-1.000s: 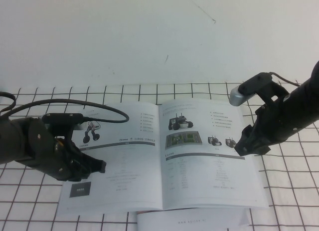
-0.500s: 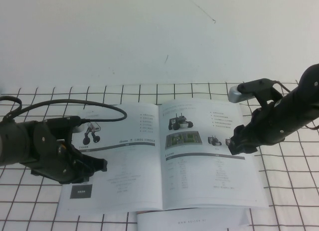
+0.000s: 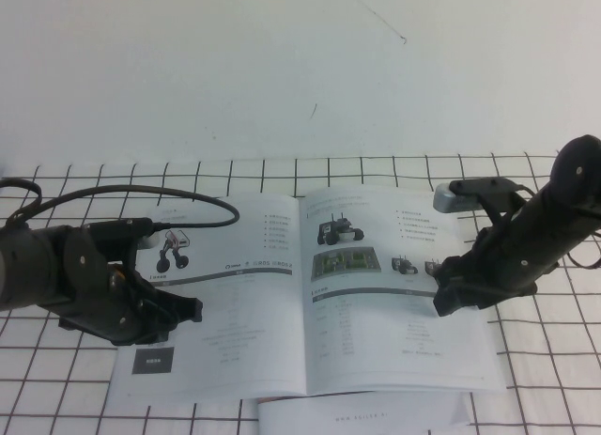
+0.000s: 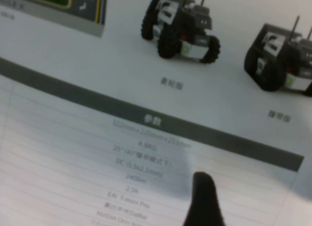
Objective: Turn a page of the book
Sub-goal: Open the closed book
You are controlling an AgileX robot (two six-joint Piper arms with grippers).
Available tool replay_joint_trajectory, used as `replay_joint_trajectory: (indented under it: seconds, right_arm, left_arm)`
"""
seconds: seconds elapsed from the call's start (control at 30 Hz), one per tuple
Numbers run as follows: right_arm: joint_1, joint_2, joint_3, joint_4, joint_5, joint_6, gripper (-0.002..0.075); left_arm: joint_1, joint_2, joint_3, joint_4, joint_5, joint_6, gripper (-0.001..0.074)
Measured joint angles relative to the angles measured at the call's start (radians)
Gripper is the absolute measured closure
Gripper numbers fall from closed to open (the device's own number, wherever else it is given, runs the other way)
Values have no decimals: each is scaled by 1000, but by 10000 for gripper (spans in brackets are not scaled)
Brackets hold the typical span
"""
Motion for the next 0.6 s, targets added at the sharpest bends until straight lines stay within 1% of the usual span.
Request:
replay_joint_trajectory:
  seconds: [0.33,0.6]
  right_arm:
    - [-2,21,-4,28,6,2,251]
    - [-8,31,-4,144,8,-89,251]
  left_arm:
    - [0,2,0,0,0,0,738]
    - [0,2,0,0,0,0,738]
